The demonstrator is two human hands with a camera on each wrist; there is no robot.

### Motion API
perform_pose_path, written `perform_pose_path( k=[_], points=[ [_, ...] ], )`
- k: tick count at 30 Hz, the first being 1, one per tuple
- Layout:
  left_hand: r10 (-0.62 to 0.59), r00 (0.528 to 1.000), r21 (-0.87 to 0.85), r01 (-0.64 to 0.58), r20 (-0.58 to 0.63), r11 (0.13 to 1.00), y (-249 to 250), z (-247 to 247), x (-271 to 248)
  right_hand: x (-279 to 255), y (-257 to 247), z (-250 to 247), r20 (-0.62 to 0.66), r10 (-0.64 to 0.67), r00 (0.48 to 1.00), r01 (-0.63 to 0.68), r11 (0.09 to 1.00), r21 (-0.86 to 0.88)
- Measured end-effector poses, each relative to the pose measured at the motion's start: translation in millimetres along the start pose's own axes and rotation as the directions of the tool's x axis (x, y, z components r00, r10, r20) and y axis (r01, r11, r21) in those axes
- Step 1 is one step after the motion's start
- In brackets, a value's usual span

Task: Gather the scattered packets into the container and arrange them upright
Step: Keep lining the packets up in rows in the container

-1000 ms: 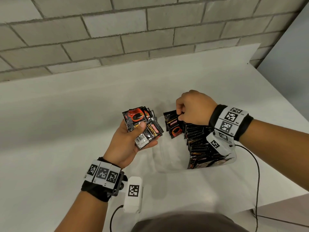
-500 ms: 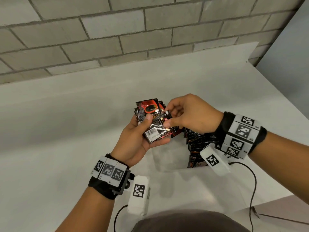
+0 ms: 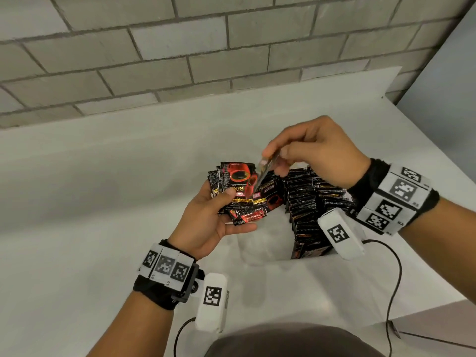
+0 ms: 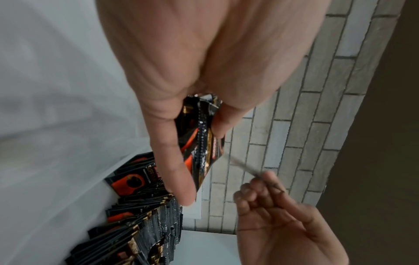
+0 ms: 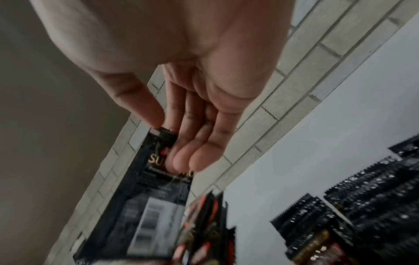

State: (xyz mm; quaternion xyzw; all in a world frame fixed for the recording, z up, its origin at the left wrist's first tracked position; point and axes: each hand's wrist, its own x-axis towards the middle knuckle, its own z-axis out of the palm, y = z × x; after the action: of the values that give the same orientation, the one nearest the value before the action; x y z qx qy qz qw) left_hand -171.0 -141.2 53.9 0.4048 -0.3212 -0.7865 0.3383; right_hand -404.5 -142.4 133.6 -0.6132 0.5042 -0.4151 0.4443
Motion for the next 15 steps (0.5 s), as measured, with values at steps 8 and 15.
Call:
perform_pose_path(
  k=[8, 15],
  points=[
    [0.040, 0.998, 0.052, -0.042, 0.043, 0.998, 3.4, 2.5, -6.1, 0.8, 15.4, 3.6, 0.065, 0.159, 0.985, -0.135, 0.951, -0.279],
    [0.114, 0.992, 0.070, -0.110, -0.060, 0.991, 6.4, -10.7, -2.6, 5.9, 22.0, -1.5, -0.063, 0.207, 0.976, -0.216, 0.908, -0.359]
  ],
)
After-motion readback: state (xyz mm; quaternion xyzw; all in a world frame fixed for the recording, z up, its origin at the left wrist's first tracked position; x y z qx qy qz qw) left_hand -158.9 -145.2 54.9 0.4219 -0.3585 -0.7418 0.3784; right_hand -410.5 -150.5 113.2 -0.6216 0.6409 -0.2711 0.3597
